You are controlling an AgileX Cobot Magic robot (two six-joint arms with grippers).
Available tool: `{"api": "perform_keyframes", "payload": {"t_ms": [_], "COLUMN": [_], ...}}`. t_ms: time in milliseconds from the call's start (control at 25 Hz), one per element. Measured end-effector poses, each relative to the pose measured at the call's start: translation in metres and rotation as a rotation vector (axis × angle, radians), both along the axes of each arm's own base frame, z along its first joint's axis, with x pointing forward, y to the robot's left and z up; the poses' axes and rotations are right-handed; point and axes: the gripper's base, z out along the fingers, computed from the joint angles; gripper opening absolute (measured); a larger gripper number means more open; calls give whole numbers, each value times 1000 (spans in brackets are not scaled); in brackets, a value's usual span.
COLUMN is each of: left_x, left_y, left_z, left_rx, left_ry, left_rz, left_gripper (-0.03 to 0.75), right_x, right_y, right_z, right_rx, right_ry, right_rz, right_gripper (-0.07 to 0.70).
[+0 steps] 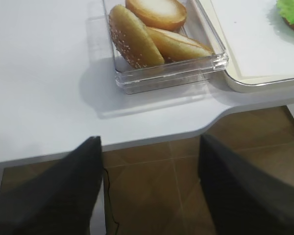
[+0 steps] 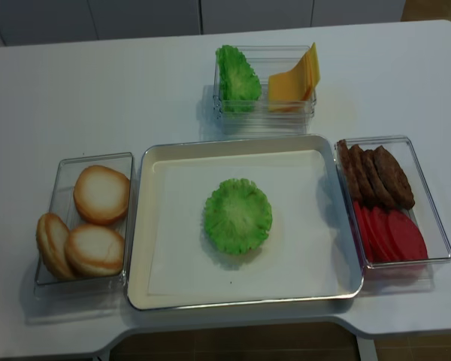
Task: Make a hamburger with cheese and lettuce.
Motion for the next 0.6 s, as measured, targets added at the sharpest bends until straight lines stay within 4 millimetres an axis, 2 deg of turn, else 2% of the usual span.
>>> {"api": "perform_keyframes", "payload": {"t_ms": [280,440,600], "left_x": [0,0,0], "left_y": [0,0,0], "left_z": [0,0,0], "left_rx": [0,0,0], "left_ry": [0,0,0], "left_rz": [0,0,0], "left_gripper": [459,459,459], "right_x": [-22,-19,-18], "right_y": [2,6,7], "right_z": [-18,-30,-34], "right_rx": [-10,-27,-36], "right_ry": [-103,-72,-65], "right_rz": [52,125,153], "right_gripper": [335,335,335]}}
